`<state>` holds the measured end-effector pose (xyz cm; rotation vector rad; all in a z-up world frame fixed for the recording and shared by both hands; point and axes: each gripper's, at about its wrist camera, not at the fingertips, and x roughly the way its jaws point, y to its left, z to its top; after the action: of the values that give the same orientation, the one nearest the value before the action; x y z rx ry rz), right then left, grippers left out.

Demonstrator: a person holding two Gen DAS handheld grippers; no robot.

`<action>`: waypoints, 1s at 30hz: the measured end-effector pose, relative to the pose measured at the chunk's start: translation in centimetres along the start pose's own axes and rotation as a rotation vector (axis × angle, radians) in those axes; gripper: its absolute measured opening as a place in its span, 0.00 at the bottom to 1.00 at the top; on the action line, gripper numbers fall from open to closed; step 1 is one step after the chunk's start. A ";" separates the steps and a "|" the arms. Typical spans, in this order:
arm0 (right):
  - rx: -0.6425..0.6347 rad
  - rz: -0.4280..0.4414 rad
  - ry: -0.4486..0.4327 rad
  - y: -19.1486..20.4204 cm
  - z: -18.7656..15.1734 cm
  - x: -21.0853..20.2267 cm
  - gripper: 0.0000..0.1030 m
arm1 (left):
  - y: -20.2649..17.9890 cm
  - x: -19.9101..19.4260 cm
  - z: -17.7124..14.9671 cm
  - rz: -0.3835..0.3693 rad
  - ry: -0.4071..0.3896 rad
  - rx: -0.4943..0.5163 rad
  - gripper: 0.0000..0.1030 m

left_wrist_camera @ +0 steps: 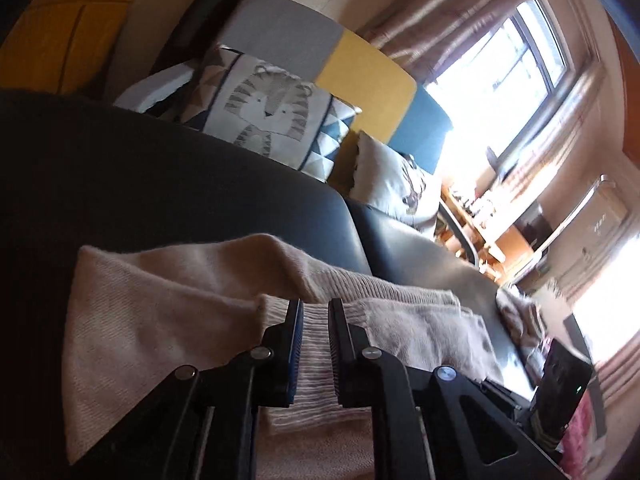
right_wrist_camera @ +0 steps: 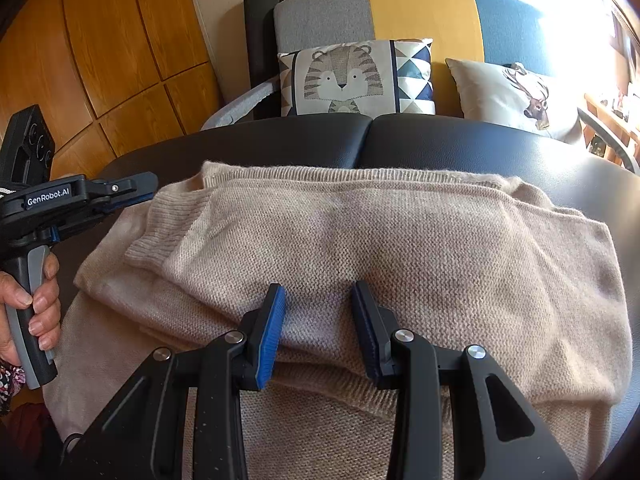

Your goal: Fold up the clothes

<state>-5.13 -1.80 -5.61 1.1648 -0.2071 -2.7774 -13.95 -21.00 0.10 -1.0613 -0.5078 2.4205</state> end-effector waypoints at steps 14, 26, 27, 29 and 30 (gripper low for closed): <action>0.013 0.019 -0.002 -0.4 0.3 -0.2 0.37 | -0.7 -0.1 -2.8 0.183 0.051 0.060 0.11; 0.059 -0.017 0.001 -3.3 0.0 -2.0 0.39 | -2.0 1.1 -4.1 0.187 0.071 0.149 0.17; 0.049 -0.030 0.002 -3.1 0.0 -1.8 0.39 | -1.9 1.2 -4.0 0.182 0.071 0.151 0.17; 0.030 -0.053 0.003 -2.7 0.2 -1.2 0.41 | -1.6 1.4 -3.9 0.170 0.069 0.149 0.17; 0.024 -0.063 0.003 -2.6 0.4 -1.0 0.41 | -1.5 1.6 -3.8 0.162 0.068 0.147 0.17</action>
<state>-4.90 0.98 -5.14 1.2017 -0.2076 -2.8351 -11.64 -18.35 -2.52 -1.1554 -0.2254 2.5066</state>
